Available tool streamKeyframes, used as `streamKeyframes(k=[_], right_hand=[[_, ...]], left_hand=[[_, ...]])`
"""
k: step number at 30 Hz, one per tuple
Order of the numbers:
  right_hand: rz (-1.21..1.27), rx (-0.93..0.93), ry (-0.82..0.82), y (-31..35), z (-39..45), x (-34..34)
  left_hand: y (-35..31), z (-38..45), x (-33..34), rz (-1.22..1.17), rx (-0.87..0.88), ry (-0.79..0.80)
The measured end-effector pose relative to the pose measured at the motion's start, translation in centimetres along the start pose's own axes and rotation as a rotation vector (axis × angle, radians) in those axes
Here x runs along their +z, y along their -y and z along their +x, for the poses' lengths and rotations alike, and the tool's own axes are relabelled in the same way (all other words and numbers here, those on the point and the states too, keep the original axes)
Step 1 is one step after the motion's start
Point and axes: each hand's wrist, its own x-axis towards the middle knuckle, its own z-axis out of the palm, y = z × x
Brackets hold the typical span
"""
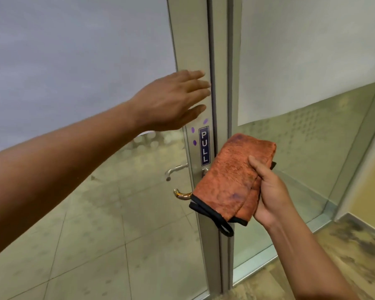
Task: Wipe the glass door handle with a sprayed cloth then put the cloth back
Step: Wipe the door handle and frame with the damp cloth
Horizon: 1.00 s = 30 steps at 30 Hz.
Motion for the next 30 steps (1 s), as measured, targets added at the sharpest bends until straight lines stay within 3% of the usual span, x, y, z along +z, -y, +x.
streamKeyframes(k=[9,22,30], right_hand=[[-0.057,0.004,0.0,0.4,5.4,0.8],[-0.194,-0.34,-0.215,-0.5,6.9,3.3],[-0.303,-0.304,-0.308,-4.9,7.1,5.9]], left_hand=[[1.5,0.8,5.4,0.174,0.002,0.106],[5.2,1.0,5.2,0.398,0.137,0.043],[6.1,0.2,5.3,0.424,0.146,0.07]])
